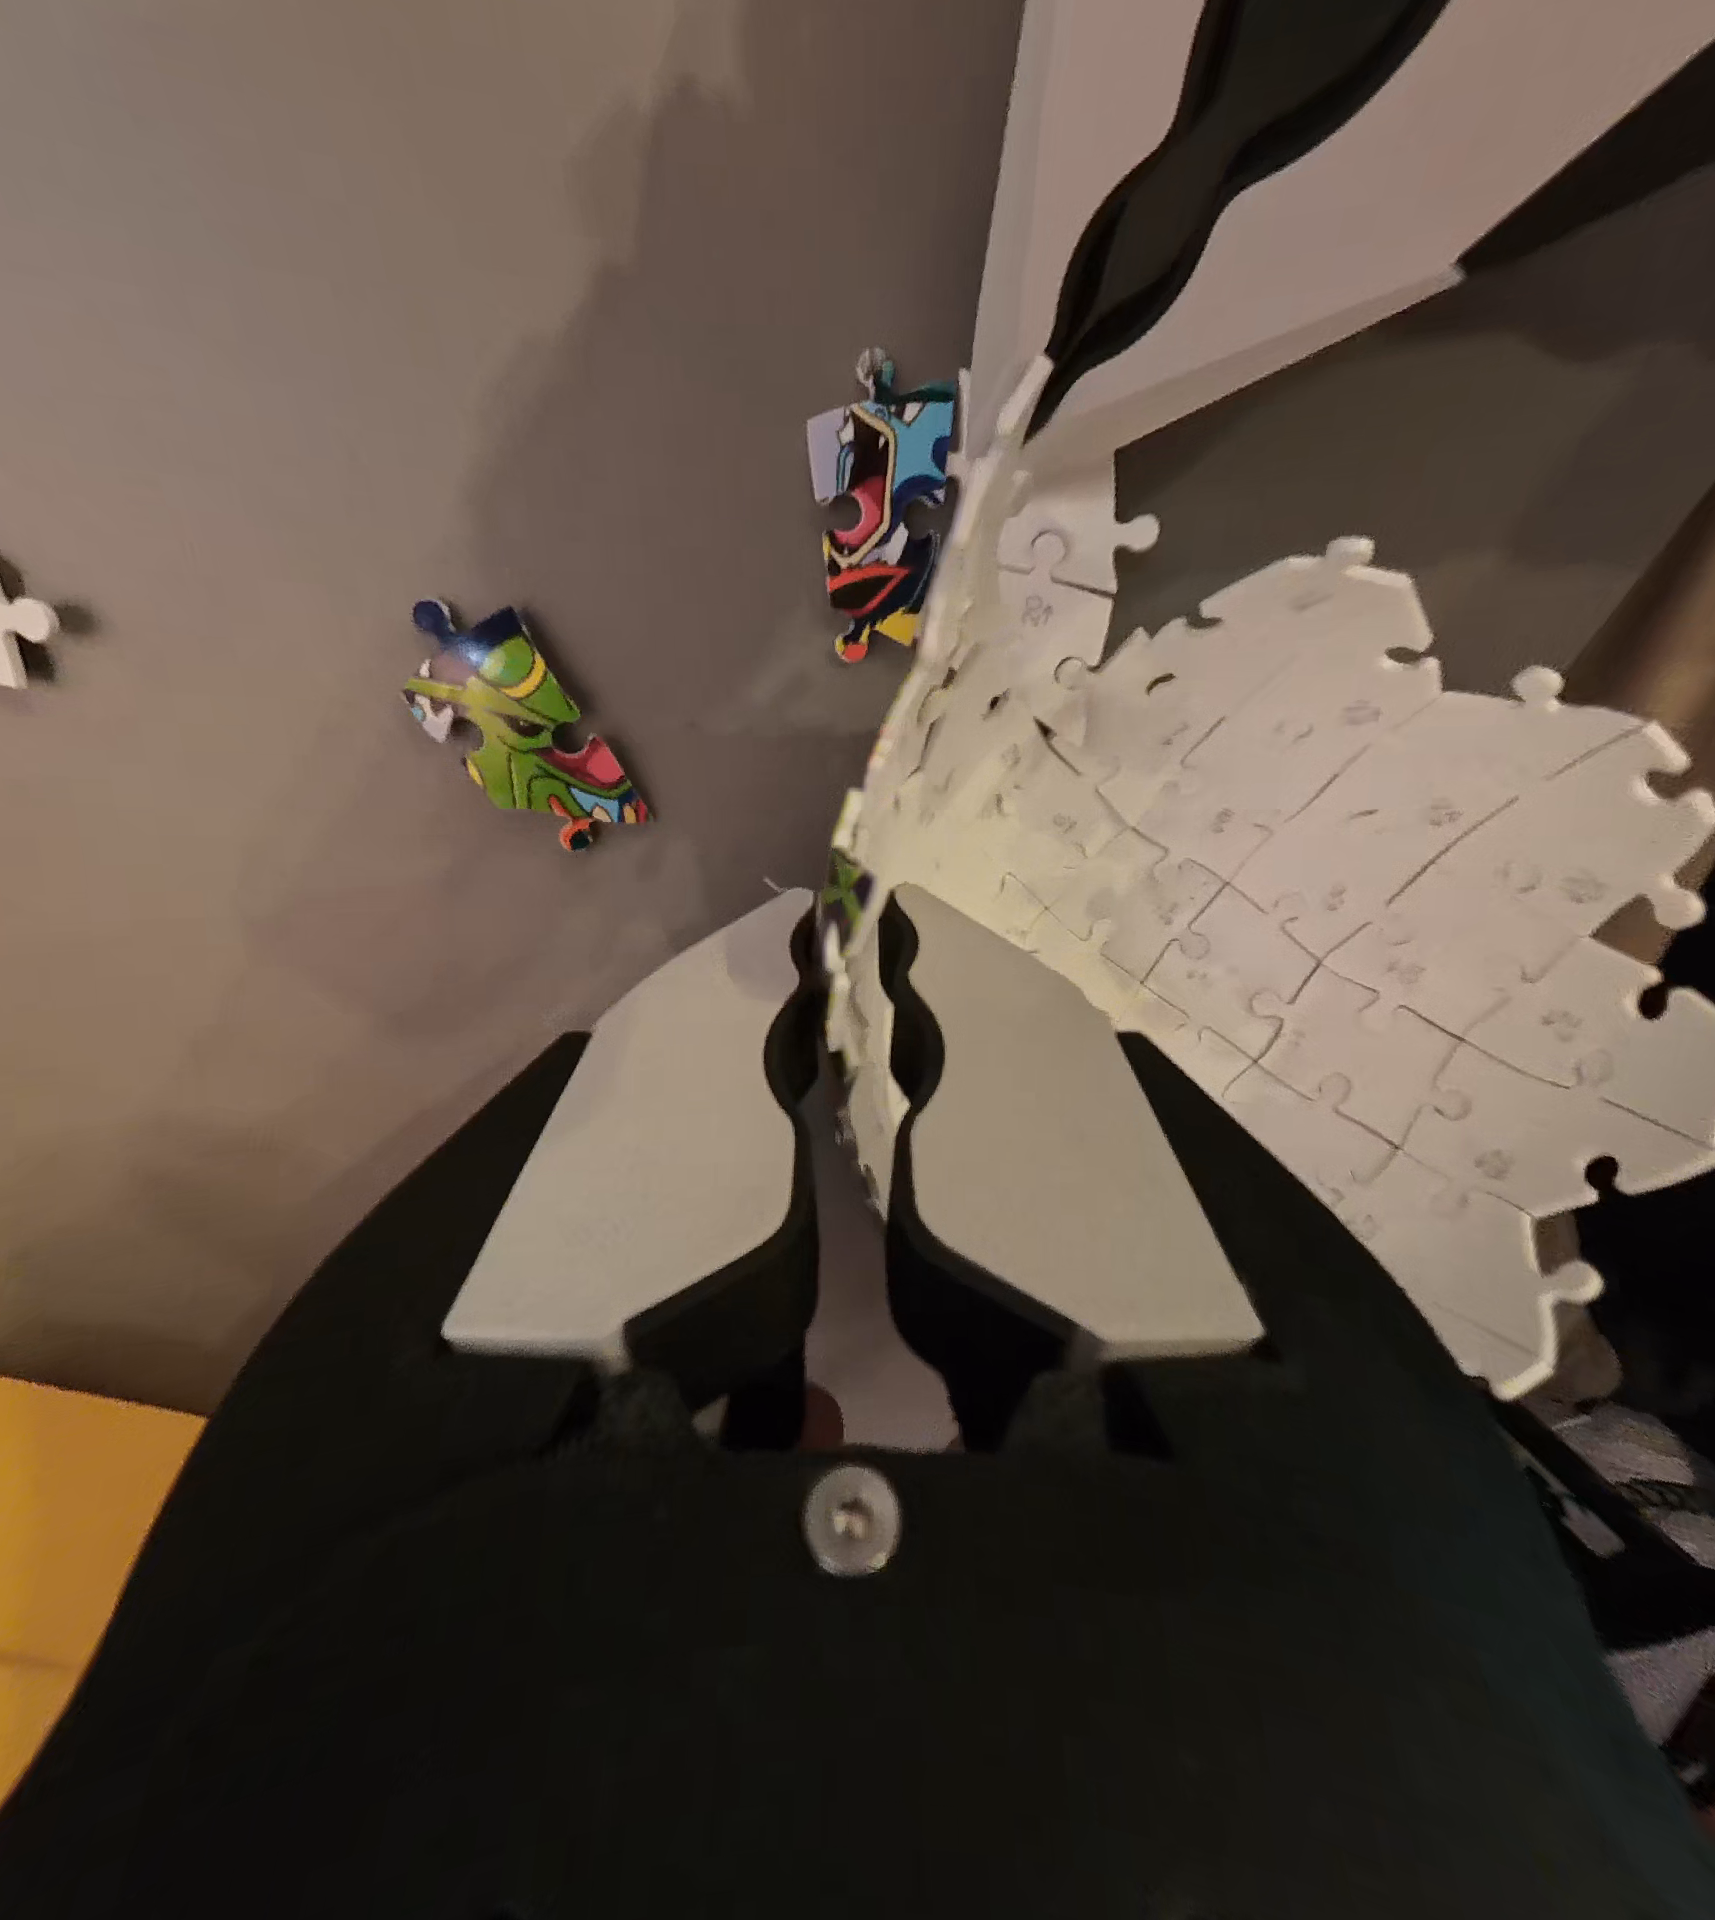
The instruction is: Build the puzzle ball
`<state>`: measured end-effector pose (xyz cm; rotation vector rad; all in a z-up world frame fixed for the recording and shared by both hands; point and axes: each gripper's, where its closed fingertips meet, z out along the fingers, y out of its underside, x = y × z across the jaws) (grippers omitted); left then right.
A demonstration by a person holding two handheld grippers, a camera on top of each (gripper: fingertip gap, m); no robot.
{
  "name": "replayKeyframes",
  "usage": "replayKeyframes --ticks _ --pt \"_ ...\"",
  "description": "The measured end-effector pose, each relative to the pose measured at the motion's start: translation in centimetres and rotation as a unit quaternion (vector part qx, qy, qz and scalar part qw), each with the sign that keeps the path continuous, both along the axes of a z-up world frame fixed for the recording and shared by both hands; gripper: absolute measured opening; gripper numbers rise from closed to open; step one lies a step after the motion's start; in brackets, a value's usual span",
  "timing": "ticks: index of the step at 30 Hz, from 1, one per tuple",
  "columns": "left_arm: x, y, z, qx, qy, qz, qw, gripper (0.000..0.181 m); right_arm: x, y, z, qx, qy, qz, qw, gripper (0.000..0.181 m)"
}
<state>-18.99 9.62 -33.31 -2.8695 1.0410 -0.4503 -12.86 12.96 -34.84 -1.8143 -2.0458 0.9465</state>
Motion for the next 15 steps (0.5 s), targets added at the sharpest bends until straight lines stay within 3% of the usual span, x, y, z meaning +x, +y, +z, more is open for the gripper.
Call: replayKeyframes --ticks 15 --pt "0.45 -0.05 0.52 0.024 0.004 -0.018 1.0 0.005 0.14 0.15 0.62 -0.003 0.006 0.002 1.0 0.0"
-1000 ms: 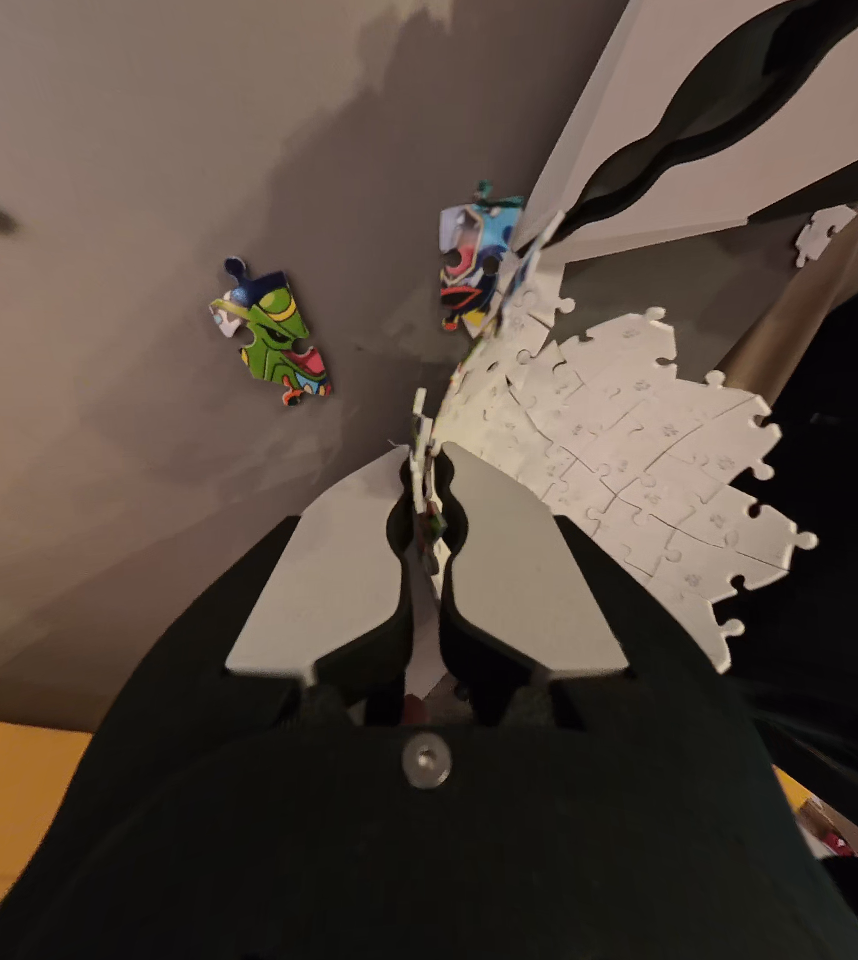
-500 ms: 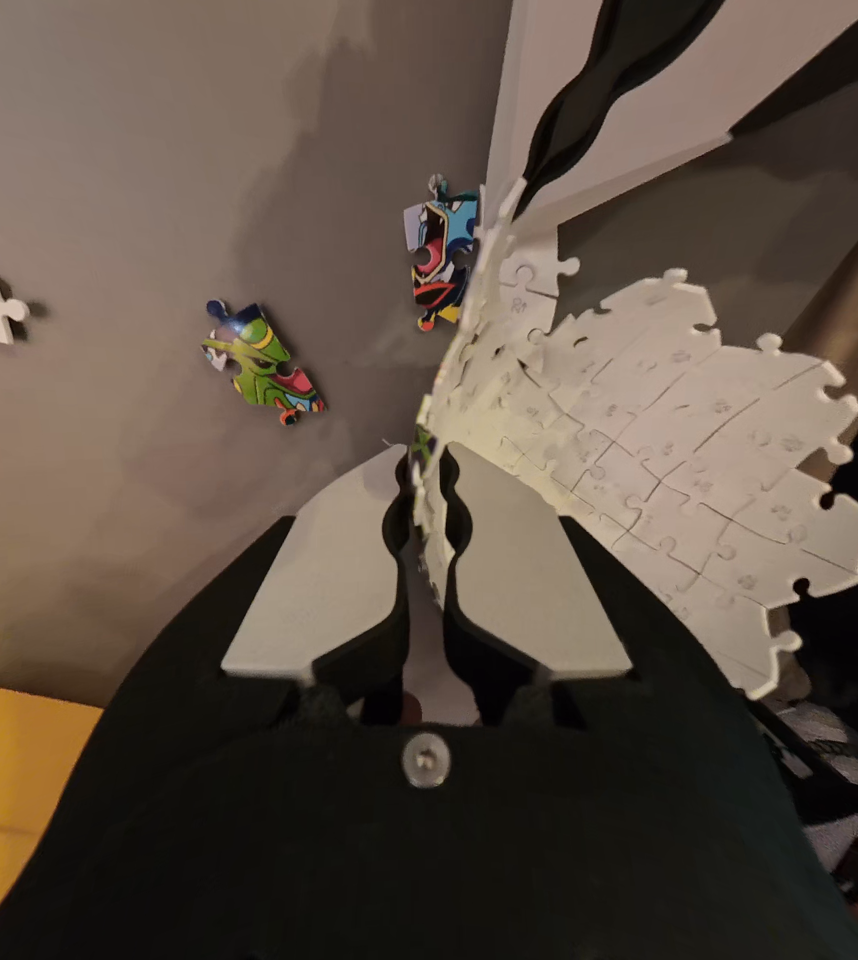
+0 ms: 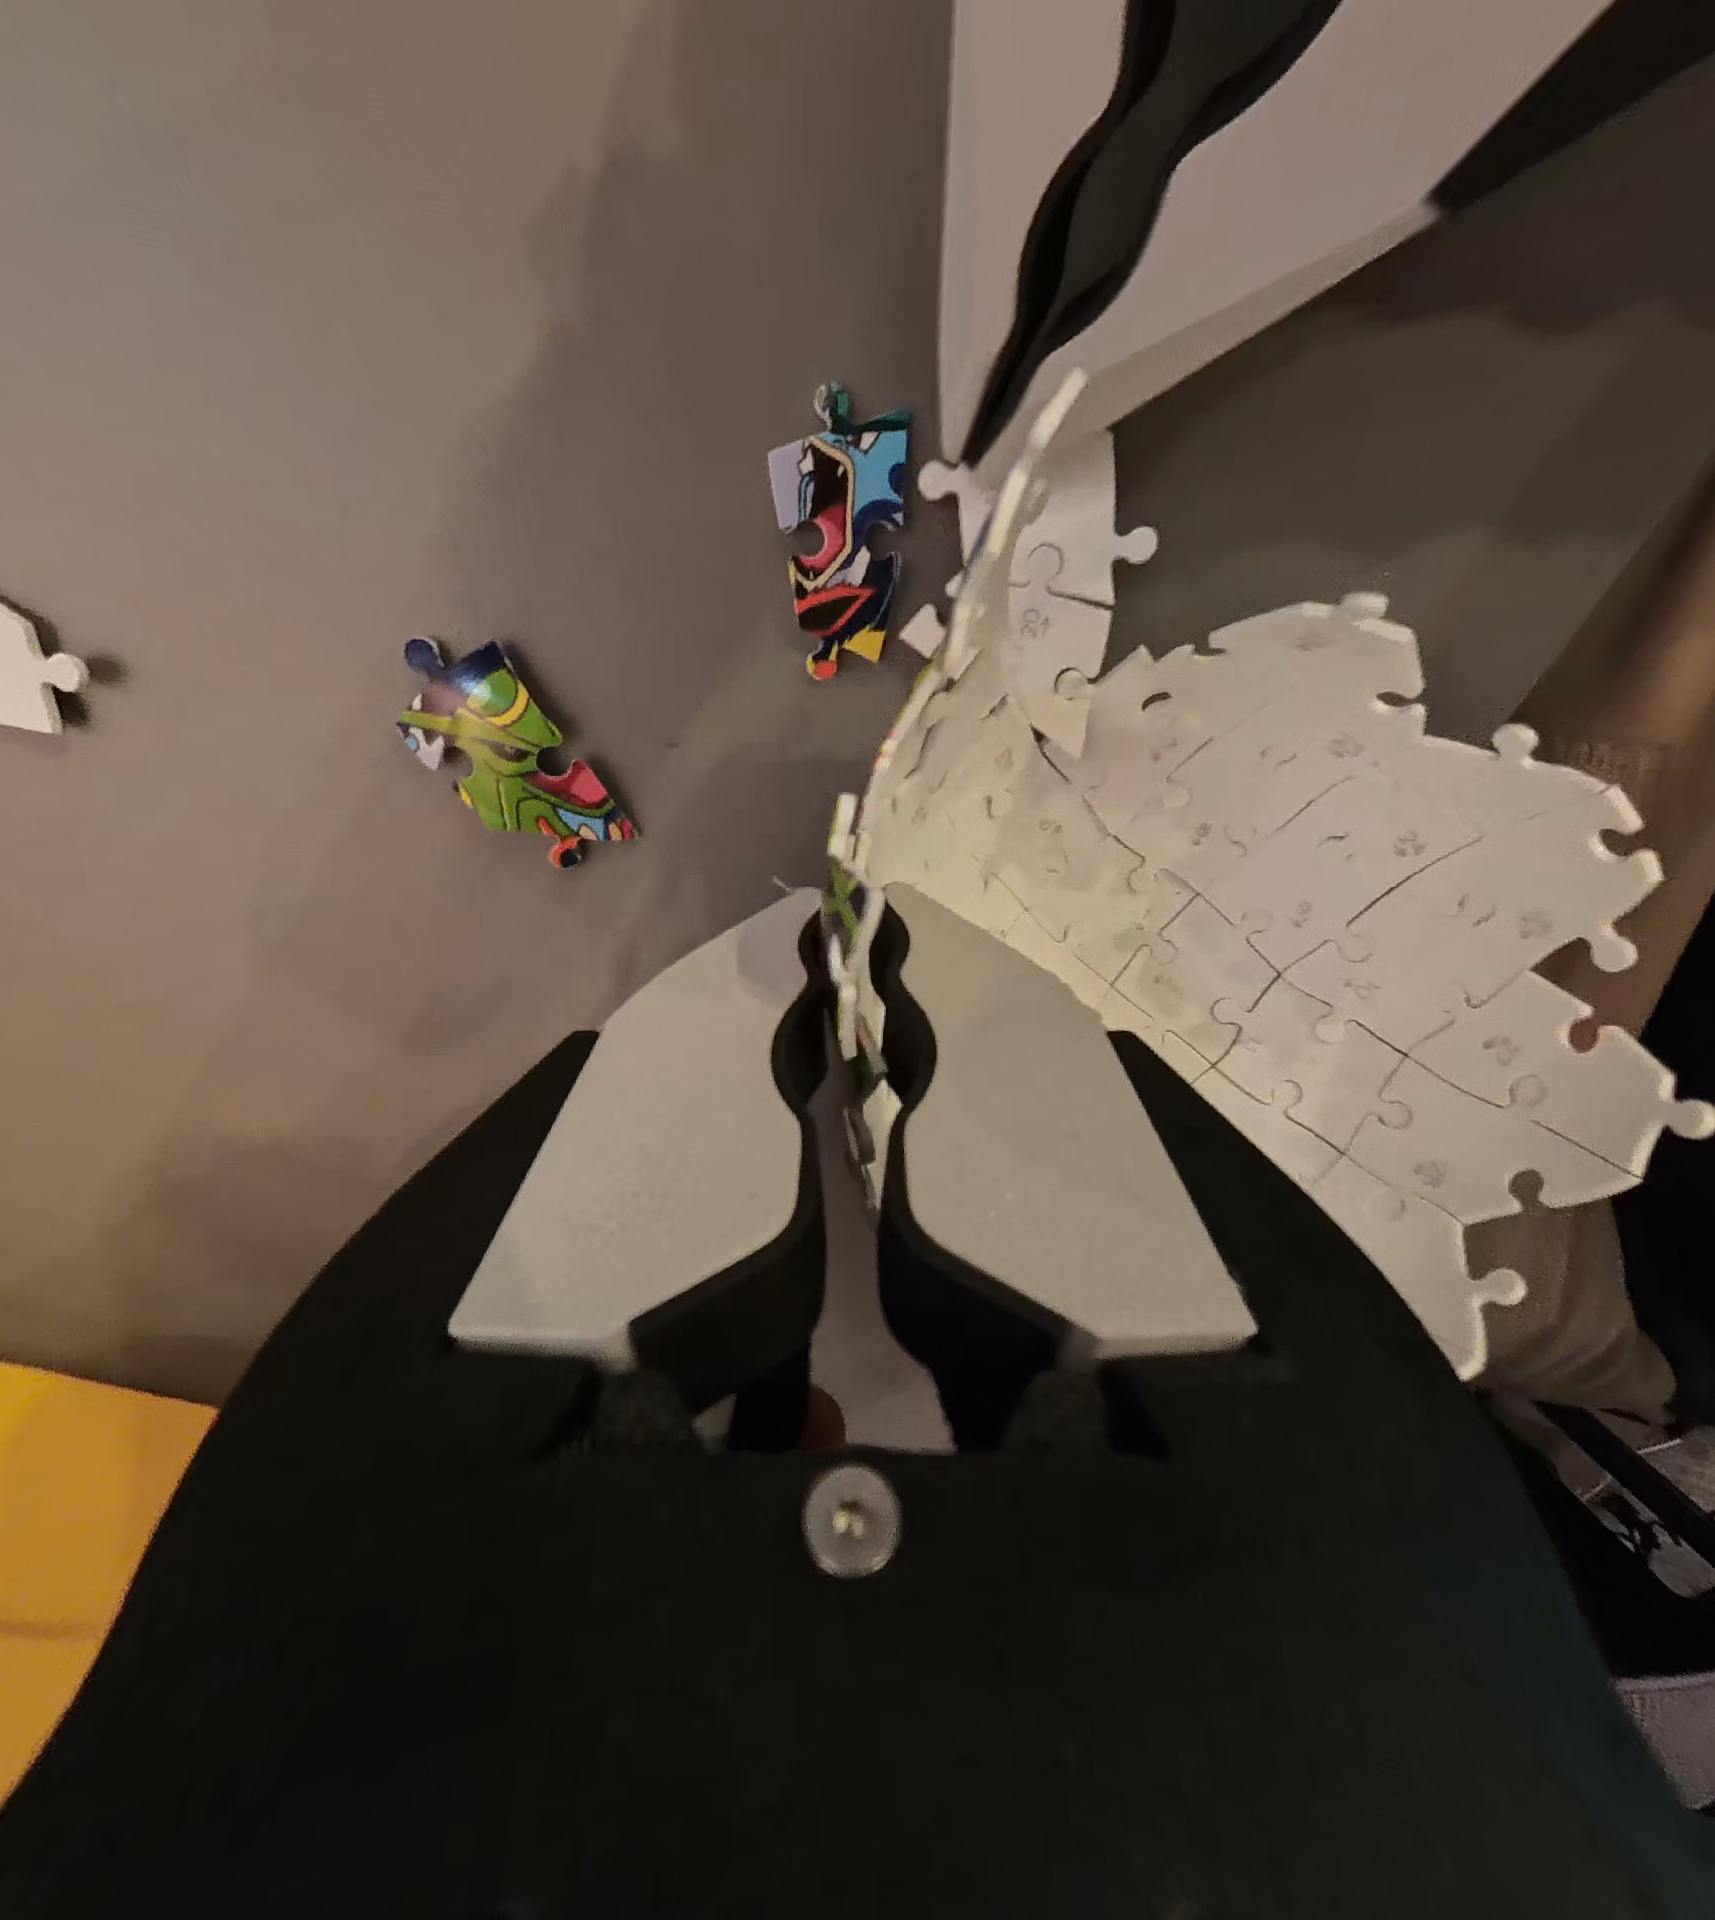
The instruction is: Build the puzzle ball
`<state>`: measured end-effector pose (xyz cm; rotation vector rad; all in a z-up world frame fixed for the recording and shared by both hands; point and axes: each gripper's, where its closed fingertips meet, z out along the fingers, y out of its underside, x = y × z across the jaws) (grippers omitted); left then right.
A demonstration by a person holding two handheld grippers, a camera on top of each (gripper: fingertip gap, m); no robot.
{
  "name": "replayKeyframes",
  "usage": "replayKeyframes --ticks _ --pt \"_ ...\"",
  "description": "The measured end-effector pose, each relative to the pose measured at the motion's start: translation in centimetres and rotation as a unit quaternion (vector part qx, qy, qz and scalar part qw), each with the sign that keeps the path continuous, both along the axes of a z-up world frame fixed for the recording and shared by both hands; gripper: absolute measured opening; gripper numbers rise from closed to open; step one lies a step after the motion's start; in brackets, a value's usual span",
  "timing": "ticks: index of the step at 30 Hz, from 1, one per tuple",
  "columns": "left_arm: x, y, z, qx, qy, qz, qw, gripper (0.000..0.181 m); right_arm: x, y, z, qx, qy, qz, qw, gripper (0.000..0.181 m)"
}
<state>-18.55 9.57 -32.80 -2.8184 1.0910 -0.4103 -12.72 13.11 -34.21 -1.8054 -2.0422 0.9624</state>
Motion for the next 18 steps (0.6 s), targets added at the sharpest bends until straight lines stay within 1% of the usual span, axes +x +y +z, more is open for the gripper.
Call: replayKeyframes --ticks 4,7,11,12,13,16,18 --pt "-0.1 0.0 0.0 0.011 -0.008 -0.003 1.0 0.006 -0.5 0.0 3.3 -0.014 0.042 0.003 0.999 0.0" --pt "-0.1 0.0 0.0 0.021 -0.012 -0.007 1.0 0.007 -1.2 0.0 5.5 0.0 0.082 0.008 0.997 0.0" --pt "-0.5 -0.5 -0.5 0.022 -0.009 -0.007 1.0 0.011 -2.8 -0.3 6.3 0.05 0.109 0.014 0.993 0.0" --pt "-0.6 -0.6 -0.5 0.023 -0.011 -0.006 1.0 0.01 -3.2 -0.4 6.5 0.058 0.114 0.016 0.992 0.012" --pt "-0.5 -0.7 -0.4 0.028 -0.018 -0.006 0.999 0.009 -3.6 -0.7 6.7 0.06 0.116 0.024 0.991 0.014" --pt "-0.3 -0.6 0.0 0.047 -0.039 0.001 0.998 0.007 -4.5 -0.7 7.2 0.081 0.12 0.026 0.989 0.015" --pt "-0.3 -0.7 0.0 0.053 -0.045 0.003 0.998 0.006 -4.9 -1.5 7.8 0.076 0.125 0.038 0.989 0.015"
